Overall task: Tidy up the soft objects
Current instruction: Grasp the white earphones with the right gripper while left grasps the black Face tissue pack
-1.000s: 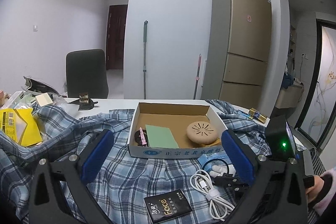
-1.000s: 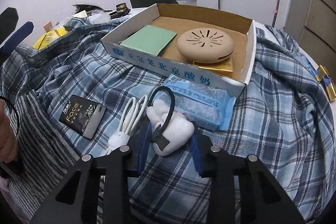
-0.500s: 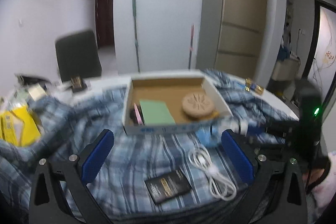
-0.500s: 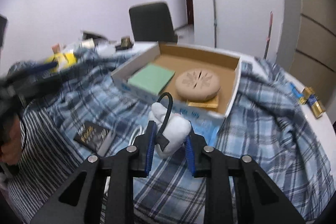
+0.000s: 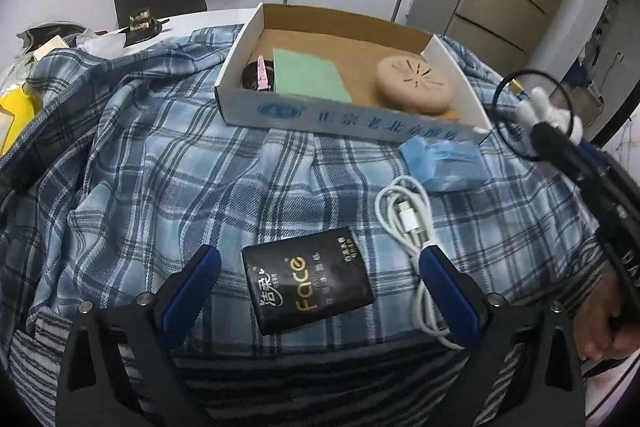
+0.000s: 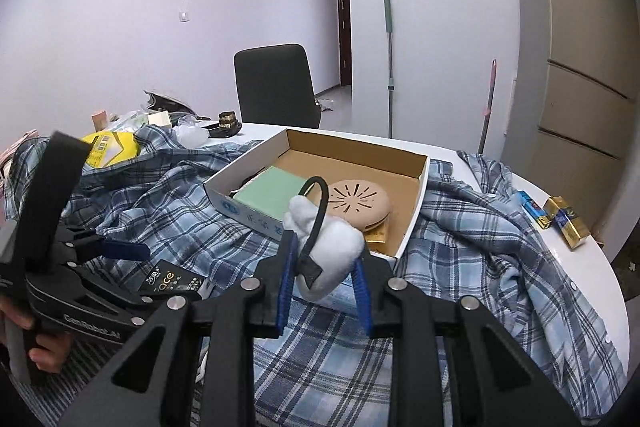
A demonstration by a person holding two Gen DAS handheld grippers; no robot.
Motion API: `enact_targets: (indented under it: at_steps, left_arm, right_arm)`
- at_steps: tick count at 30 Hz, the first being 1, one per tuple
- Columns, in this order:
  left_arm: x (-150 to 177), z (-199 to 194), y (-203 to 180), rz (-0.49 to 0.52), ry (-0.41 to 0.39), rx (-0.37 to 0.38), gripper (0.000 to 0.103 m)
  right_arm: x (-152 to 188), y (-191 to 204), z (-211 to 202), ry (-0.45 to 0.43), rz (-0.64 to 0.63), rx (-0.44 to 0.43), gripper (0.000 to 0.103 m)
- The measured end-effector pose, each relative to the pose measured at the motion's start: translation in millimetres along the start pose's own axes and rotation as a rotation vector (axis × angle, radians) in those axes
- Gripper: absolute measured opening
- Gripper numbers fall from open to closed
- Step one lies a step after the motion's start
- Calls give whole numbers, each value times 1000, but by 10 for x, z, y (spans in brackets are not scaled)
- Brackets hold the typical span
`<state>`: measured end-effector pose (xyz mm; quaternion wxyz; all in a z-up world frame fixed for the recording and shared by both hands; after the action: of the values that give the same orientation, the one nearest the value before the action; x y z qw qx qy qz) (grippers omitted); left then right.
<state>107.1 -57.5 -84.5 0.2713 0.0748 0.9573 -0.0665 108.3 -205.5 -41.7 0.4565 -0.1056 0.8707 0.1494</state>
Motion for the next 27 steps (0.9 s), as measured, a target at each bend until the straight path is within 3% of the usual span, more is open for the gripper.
enact_targets:
  at_steps: [7,11,16,19,27]
  left_arm:
    - [32,167,-45,52,58,-27,91]
    - [40,145,-81,73,41,-34,85]
    - [46,134,-89,88,30,-57,84]
    - [57,127,-108,105,27,-74,72]
    - [82,-15,-179,153,-50,-82,70]
  right_arm:
    - [13,-1,-2,1,-2,5,25]
    - [16,-10,-1,1,-3,11,25]
    - [22,-26,47,20,3,18,25]
    - [30,-22,57,23,-1,23,25]
    - [38,-32,93,42,5,18,25]
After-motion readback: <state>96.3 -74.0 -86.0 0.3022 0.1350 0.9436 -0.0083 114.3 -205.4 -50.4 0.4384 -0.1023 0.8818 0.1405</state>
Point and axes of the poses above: each gripper's, at about its wrist camera, not at the fingertips, and z roughly the way its jaws point, y to its left, x to its underside, the point moved 1 cm from there along z, roughly the way its jaws point, and after that the axes turned 7 degrees about z, right-handed, at the moved point
